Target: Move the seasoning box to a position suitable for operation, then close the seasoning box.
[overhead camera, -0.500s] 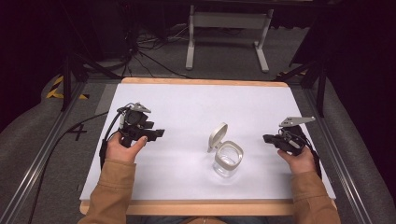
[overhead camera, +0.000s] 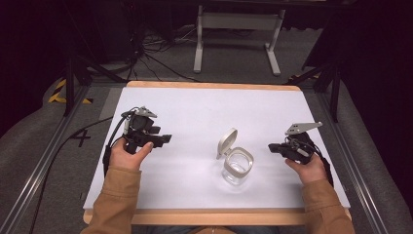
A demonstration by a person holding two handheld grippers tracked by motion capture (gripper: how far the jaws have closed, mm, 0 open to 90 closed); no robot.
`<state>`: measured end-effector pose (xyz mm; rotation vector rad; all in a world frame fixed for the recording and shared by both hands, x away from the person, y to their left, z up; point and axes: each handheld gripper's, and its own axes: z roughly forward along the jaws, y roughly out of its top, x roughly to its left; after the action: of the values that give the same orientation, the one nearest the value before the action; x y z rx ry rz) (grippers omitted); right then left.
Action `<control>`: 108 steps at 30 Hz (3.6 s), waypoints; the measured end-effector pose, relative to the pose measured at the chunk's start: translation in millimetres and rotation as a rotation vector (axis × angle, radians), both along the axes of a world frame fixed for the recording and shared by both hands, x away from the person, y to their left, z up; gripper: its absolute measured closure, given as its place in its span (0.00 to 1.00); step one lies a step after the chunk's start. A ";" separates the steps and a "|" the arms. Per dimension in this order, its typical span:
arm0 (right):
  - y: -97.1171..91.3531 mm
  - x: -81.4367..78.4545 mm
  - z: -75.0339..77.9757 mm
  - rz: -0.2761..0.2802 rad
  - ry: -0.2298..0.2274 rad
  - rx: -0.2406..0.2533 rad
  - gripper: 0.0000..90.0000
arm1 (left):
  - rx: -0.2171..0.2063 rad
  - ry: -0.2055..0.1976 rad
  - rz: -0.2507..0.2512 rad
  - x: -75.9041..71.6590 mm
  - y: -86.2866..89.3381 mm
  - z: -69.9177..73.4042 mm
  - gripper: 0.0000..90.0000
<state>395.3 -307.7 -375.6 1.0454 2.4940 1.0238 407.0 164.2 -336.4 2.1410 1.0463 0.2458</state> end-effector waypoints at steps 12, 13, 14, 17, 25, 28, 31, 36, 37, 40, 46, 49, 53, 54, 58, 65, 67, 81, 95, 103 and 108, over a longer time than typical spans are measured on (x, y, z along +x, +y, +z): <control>28.2 -5.7 -4.3 0.133 0.064 -0.033 0.99 | 0.009 0.002 -0.024 -1.7 -4.6 1.6 0.50; 30.9 -6.1 -5.2 0.142 0.068 -0.040 0.99 | 0.010 0.002 -0.026 -2.0 -4.7 2.2 0.50; 30.9 -6.1 -5.2 0.142 0.068 -0.040 0.99 | 0.010 0.002 -0.026 -2.0 -4.7 2.2 0.50; 38.2 -7.4 -7.5 0.169 0.087 -0.046 0.99 | 0.010 0.001 -0.026 -2.6 -6.0 2.6 0.50; 52.5 -9.9 -13.7 0.218 0.122 -0.061 0.99 | 0.014 0.002 -0.033 -3.4 -7.2 3.6 0.50; 54.5 -10.2 -14.6 0.219 0.125 -0.067 0.99 | 0.010 -0.003 -0.030 -3.7 -7.4 3.4 0.50; 53.9 -8.8 -16.4 0.215 0.136 -0.054 0.99 | 0.010 -0.004 -0.030 -3.8 -7.5 3.5 0.50; 54.4 -9.0 -17.2 0.213 0.135 -0.057 0.99 | 0.009 -0.004 -0.030 -3.9 -7.7 3.6 0.50; 54.5 -8.9 -17.7 0.212 0.143 -0.052 0.99 | 0.009 -0.003 -0.030 -3.9 -7.7 3.6 0.50; 54.9 -9.1 -18.6 0.206 0.151 -0.057 1.00 | 0.010 -0.001 -0.029 -4.0 -7.7 3.6 0.50; 56.5 -11.3 -19.6 0.233 0.176 -0.071 1.00 | 0.013 -0.001 -0.032 -3.1 -7.9 3.5 0.50; 60.2 -13.5 -21.4 0.254 0.194 -0.090 1.00 | 0.010 -0.004 -0.034 -3.1 -8.3 3.3 0.50; 65.5 -16.8 -23.1 0.272 0.216 -0.111 1.00 | 0.008 0.000 -0.032 -3.3 -7.7 3.8 0.50; 66.5 -17.1 -23.8 0.282 0.217 -0.114 1.00 | 0.008 0.002 -0.030 -3.4 -7.6 3.9 0.50; 70.1 -19.3 -25.0 0.303 0.237 -0.117 1.00 | 0.008 0.002 -0.031 -3.3 -7.5 3.9 0.50; 75.9 -22.3 -26.8 0.337 0.255 -0.124 1.00 | 0.012 -0.003 -0.035 -3.1 -7.0 4.4 0.50; 78.7 -24.0 -27.2 0.343 0.264 -0.130 1.00 | 0.011 -0.002 -0.034 -3.2 -7.2 4.3 0.50; 87.9 -28.3 -29.4 0.379 0.263 -0.150 0.99 | 0.018 -0.007 -0.047 -1.6 -7.0 5.8 0.50; 50.0 -26.9 13.7 0.168 0.055 -0.010 1.00 | 0.015 -0.002 -0.057 2.0 -14.5 4.5 0.50; 40.5 -25.0 25.1 0.111 0.000 0.073 1.00 | 0.017 0.004 -0.051 1.0 -13.5 3.3 0.50; 39.0 -22.2 28.8 0.102 -0.026 0.112 1.00 | 0.012 -0.003 -0.040 -2.4 -9.4 3.4 0.50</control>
<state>373.1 -268.7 -346.8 0.9373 2.5172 1.2113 404.6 154.8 -333.0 2.1686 1.0018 0.2372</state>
